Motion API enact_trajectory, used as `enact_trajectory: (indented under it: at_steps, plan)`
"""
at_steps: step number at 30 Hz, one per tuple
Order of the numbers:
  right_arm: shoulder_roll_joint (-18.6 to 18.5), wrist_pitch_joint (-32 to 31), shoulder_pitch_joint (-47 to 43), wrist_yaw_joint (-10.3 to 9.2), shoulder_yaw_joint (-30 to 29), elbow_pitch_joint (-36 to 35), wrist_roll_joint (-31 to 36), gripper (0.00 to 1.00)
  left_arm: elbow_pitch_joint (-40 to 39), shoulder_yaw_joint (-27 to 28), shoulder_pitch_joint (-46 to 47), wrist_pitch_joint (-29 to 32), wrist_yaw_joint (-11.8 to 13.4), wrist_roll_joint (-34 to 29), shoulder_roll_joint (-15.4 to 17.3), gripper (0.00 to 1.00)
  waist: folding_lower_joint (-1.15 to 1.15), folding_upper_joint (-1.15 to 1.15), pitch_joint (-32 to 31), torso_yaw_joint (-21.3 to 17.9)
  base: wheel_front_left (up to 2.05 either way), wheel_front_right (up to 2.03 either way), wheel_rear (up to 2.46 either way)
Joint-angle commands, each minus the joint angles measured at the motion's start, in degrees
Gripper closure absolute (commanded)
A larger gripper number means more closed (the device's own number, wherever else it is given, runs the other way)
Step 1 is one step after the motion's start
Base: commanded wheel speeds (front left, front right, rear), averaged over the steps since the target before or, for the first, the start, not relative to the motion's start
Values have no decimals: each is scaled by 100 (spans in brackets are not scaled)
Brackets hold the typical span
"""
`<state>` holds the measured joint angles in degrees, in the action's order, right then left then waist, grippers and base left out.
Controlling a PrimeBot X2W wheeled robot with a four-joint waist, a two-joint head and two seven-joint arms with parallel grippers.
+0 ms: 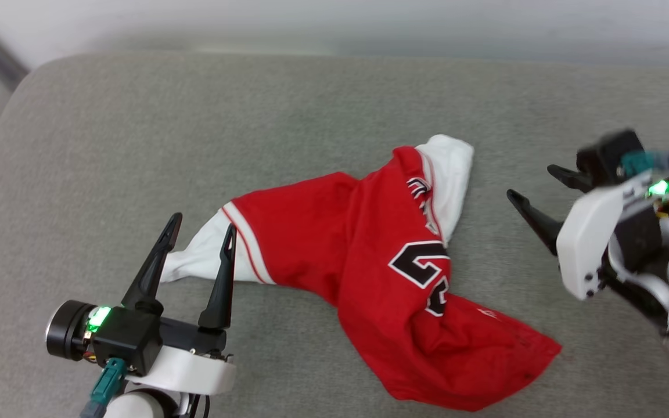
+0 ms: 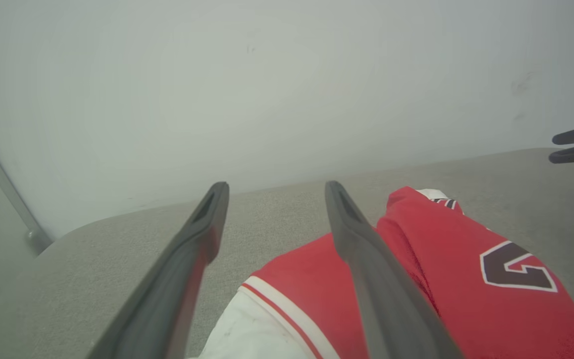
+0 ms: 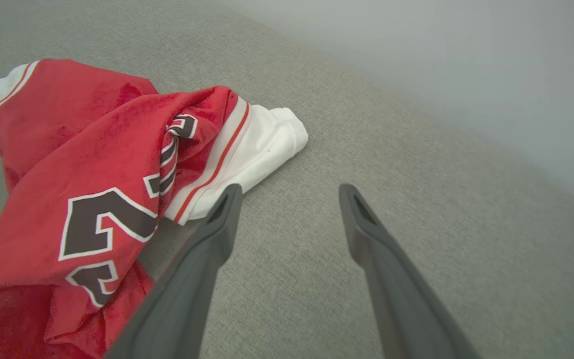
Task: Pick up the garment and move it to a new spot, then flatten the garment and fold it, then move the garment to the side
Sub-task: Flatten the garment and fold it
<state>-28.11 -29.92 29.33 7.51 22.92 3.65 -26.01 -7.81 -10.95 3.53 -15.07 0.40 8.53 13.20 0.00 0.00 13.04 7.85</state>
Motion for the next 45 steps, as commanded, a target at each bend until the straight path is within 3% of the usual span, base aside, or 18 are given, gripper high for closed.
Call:
enact_trajectory:
  at_steps: [1,4,7,12,20,21,22,34,45]
  plan:
    - [7,-303,164,-4,23,115,-180,0,14,15,92,-14,-44,-48,-60,0,0,0,245,254,0,0,0]
    - [91,-1365,678,-3,71,536,-550,0,43,22,203,-14,-159,-114,-211,0,0,0,407,460,0,0,0]
    - [187,-2018,1070,-3,87,979,-588,0,56,12,301,-14,-278,-182,-361,0,0,0,549,685,0,0,0]
    - [317,-2341,1460,-3,203,1637,-397,0,111,37,398,-15,-398,-276,-556,0,0,0,696,1015,0,0,0]
    - [342,-2191,1362,-3,628,2385,-263,0,210,119,317,-15,-544,-349,-727,0,0,0,721,1274,0,0,0]
    - [322,-2170,1304,-3,695,2451,-287,9,216,130,305,-15,-544,-363,-739,0,0,0,717,1279,0,0,0]
    - [258,-2048,1192,-3,807,2593,-362,100,267,181,270,-15,-586,-393,-749,0,0,0,659,1250,0,0,0]
    - [-98,-1070,967,-4,847,2203,-598,100,371,449,76,-15,-671,-456,-628,0,0,0,3,549,0,0,0]
    - [-723,-213,-48,-4,168,1558,-453,100,301,663,-87,-15,-694,-526,-550,0,0,0,-266,-208,0,0,0]
